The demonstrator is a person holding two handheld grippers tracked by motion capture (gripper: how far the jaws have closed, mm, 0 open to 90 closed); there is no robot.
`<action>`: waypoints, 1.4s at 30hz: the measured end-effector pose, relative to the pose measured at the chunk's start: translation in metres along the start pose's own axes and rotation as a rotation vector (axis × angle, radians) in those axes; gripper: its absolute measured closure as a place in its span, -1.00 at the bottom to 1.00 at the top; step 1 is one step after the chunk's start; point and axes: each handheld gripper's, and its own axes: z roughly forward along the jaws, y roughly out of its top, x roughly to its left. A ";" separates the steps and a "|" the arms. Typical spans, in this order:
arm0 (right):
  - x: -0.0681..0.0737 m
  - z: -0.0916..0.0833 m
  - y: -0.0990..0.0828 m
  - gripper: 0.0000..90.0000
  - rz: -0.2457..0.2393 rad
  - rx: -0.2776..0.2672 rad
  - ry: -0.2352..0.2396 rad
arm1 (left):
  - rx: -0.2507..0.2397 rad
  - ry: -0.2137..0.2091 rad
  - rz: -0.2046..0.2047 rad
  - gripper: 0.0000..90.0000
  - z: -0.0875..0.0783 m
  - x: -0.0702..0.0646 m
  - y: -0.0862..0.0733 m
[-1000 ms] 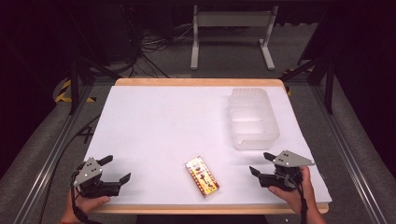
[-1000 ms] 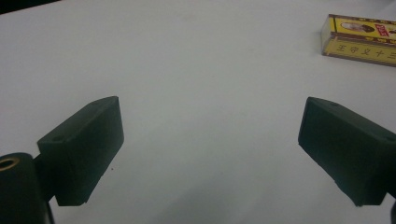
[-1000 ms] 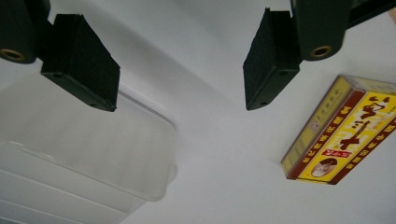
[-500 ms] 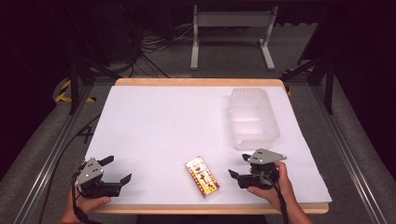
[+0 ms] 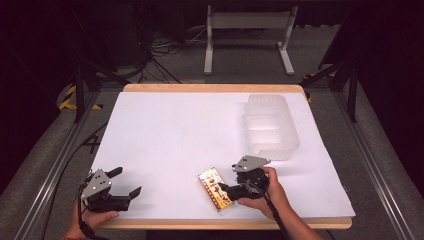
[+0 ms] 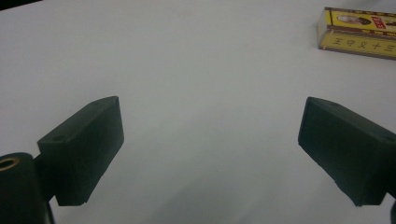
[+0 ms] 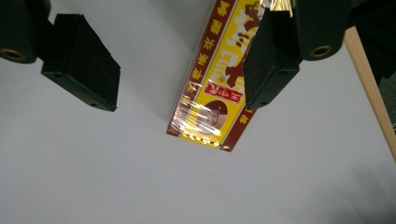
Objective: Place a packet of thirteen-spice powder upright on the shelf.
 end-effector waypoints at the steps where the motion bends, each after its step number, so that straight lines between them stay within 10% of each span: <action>1: 0.001 0.003 0.003 -0.38 0.005 0.007 0.007 | 0.000 0.001 0.000 -0.84 0.000 0.000 0.000; 25: 0.008 0.073 0.040 -0.37 0.189 0.237 -0.001 | 0.002 -0.009 0.011 -0.83 0.000 0.001 -0.001; 42: 0.017 0.090 0.042 -0.37 0.167 0.313 -0.046 | 0.011 -0.021 0.007 -0.83 0.001 0.000 -0.002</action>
